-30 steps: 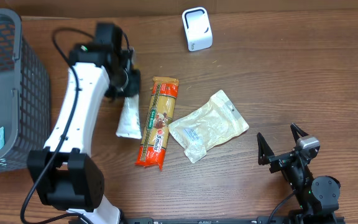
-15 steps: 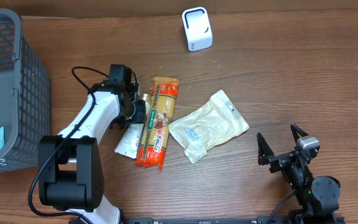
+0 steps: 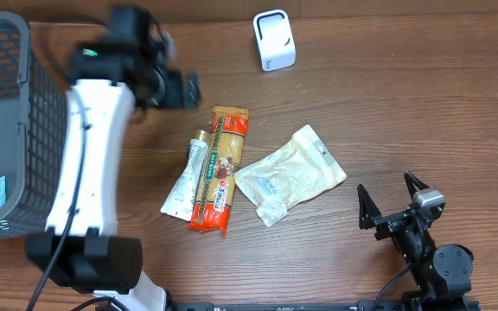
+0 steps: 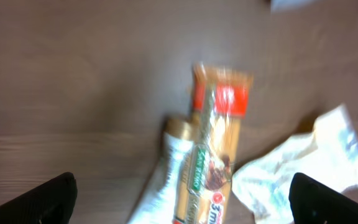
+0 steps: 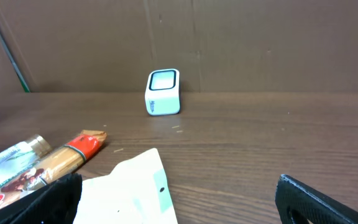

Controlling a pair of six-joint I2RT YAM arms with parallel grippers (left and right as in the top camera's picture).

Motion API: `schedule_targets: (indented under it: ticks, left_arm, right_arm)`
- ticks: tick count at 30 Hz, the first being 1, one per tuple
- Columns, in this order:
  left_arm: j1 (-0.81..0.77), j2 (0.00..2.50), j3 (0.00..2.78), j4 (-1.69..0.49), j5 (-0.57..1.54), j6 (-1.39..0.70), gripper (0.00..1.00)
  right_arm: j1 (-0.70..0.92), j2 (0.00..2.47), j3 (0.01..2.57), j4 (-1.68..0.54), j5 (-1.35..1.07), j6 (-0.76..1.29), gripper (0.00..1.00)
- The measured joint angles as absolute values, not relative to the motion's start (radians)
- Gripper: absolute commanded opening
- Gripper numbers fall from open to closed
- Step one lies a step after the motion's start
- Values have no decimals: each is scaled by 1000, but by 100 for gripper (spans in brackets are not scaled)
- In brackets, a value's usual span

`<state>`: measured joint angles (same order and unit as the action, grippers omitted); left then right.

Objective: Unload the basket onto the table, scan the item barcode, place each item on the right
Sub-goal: 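Move the left gripper back into the basket and grasp the mint-green pack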

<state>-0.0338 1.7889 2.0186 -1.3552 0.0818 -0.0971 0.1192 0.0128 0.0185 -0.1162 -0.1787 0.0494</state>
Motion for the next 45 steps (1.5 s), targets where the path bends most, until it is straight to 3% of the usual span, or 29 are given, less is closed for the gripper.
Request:
schedule_targets:
  ticks: [5,8,15,20,38,42,45]
  left_arm:
    - [105,1766,2335,-1442,25,-95,99]
    - [271,1748,2428,-1487,6,-117,100]
    - [672,1753,2392,-1536,-50,-187,100]
    - [833,1761,2200,-1490,-104,-181,100]
    - [878,1790,1650,-992,-196,88,100]
    - [879,1825,1594,-946,-207,131,90]
    - [879,1873,1581,-932,-214,166,92]
  right_arm:
    - [120,13,19,-115,-178,49,100]
    - [119,13,19,-116,-178,49,100]
    - [120,13,19,-116,-178,49,100]
    - [120,13,19,-116,-178,49,100]
    - [120,13,19,-116,-178,49,100]
    - [119,13,19,-116,-178,49,100]
    - [119,13,19,-116,-179,49,100]
